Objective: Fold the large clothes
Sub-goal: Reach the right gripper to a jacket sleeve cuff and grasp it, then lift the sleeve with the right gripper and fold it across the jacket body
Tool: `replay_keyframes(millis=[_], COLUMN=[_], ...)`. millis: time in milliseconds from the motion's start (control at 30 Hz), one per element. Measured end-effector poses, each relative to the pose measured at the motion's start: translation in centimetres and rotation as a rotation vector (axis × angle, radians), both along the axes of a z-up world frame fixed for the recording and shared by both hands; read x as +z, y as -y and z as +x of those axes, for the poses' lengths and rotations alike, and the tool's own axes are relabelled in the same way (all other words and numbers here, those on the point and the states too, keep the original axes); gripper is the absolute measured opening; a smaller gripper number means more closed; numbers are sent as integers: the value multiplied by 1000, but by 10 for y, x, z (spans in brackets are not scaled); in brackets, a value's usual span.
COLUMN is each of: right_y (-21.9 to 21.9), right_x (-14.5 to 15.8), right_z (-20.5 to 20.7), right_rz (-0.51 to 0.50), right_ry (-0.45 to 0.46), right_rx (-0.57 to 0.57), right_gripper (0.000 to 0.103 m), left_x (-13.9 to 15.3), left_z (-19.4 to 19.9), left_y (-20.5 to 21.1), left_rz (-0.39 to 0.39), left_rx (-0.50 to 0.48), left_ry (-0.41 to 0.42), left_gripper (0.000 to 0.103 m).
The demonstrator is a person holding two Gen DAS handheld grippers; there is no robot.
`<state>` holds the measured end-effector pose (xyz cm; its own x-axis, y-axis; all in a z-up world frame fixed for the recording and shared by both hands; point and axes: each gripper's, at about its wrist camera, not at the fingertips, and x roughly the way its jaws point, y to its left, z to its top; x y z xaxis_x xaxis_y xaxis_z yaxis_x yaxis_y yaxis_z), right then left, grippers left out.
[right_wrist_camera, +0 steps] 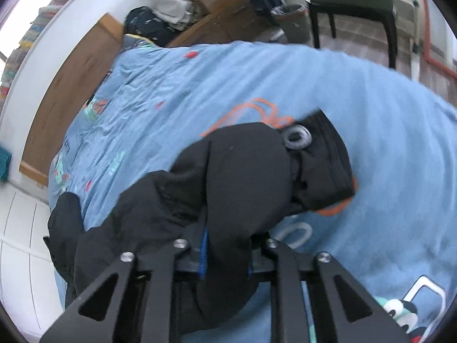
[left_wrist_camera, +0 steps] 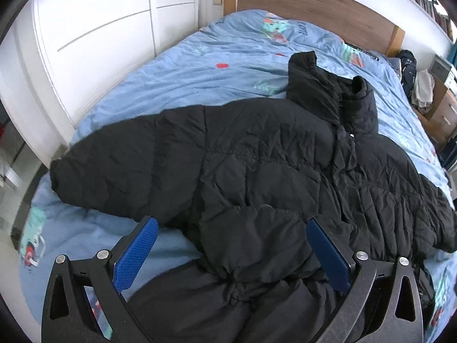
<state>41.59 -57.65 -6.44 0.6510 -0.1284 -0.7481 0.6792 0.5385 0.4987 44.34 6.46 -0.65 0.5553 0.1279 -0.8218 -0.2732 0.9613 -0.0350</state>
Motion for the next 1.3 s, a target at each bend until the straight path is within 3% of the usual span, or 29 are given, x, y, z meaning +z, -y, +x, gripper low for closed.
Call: replay_keyframes(millis=[133, 367, 633, 1033, 1167, 1300], right_y=[-20, -88, -181, -319, -369, -392], right_x=[41, 112, 153, 158, 146, 127], right_z=[16, 50, 83, 100, 98, 93], right_rz=[-83, -238, -292, -303, -302, -285], right_ry=[10, 27, 77, 95, 85, 58], right_rx=[73, 264, 467, 757, 871, 928], right_gripper=[16, 12, 2, 0, 0, 0], left_x=[12, 33, 62, 73, 68, 63], left_z=[2, -3, -24, -58, -63, -65], left_y=[-4, -21, -55, -105, -114, -118], left_rz=[31, 7, -27, -35, -51, -44], left_rx=[7, -1, 27, 92, 104, 103], left_ry=[4, -16, 6, 23, 18, 15], left_gripper=[100, 100, 100, 100, 100, 100])
